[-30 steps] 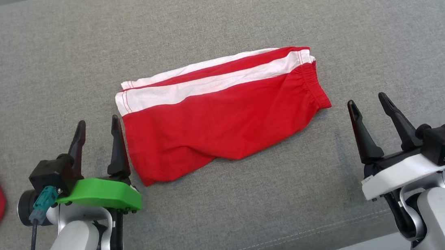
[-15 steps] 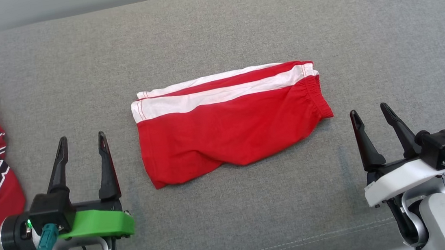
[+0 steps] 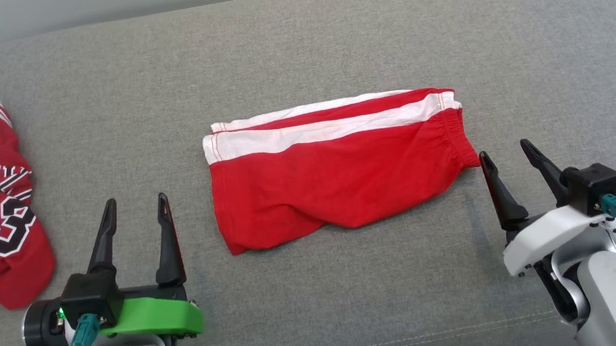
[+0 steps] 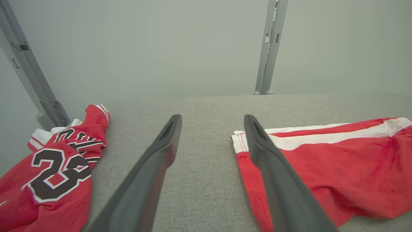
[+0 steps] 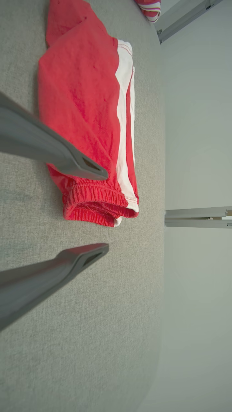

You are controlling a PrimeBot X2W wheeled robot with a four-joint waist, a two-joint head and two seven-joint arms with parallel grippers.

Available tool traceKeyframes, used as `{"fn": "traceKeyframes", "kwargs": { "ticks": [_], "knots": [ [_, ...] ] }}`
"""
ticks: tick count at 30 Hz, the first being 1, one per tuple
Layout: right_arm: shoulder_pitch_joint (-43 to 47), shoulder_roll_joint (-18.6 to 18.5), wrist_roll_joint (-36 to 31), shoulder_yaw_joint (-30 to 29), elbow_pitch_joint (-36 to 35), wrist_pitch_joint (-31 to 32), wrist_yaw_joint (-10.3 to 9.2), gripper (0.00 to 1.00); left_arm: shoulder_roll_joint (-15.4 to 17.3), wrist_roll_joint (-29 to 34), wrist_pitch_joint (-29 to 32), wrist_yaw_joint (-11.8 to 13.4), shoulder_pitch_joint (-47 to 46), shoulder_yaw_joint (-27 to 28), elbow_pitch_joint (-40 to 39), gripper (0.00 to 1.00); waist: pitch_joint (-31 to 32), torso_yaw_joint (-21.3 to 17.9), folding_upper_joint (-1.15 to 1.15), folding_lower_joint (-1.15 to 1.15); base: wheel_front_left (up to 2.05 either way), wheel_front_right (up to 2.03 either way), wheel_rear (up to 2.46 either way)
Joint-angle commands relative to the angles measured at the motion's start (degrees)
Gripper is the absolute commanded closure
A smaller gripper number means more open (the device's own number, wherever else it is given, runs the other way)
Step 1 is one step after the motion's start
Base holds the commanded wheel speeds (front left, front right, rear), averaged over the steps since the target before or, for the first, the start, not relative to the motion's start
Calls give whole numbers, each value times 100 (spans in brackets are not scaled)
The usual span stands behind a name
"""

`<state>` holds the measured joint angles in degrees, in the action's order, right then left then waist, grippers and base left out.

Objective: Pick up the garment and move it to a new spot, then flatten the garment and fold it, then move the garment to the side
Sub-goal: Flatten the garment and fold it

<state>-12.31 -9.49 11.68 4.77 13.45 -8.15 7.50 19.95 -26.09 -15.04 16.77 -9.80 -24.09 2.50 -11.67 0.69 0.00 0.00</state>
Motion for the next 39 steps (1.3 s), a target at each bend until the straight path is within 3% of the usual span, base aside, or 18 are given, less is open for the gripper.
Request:
{"fn": "traceKeyframes", "kwargs": {
  "ticks": [1, 10, 21, 24, 29, 39],
  "knots": [
    [-151, -47, -54, 43, 110, 14, -2, 0, -53, 29, -18, -49, -124, -29, 33, 0, -101, 128, 0, 0, 0, 0, 0],
    [-1002, -320, -10, 220, 1384, -30, -2, 0, -336, 139, -18, -279, -443, -166, 208, 0, -440, 524, 0, 0, 0, 0, 0],
    [-1425, -207, 144, 256, 2786, -233, -5, 0, -534, 292, -19, -455, -556, -23, 289, 0, -645, 629, 0, 0, 0, 0, 0],
    [-1502, -150, 228, 331, 3029, -304, -7, 100, -553, 351, -19, -486, -541, 42, 300, 0, -664, 594, 0, 0, 0, 0, 0],
    [-1564, -262, 360, 237, 3219, -488, -21, 100, -583, 409, -19, -532, -520, 112, 332, 0, -640, 501, 0, 0, 0, 0, 0],
    [-1328, -566, 455, -502, 3007, -662, -7, 100, -611, 473, -18, -580, -417, 232, 333, 0, -528, 220, 0, 0, 0, 0, 0]
  ]
}}
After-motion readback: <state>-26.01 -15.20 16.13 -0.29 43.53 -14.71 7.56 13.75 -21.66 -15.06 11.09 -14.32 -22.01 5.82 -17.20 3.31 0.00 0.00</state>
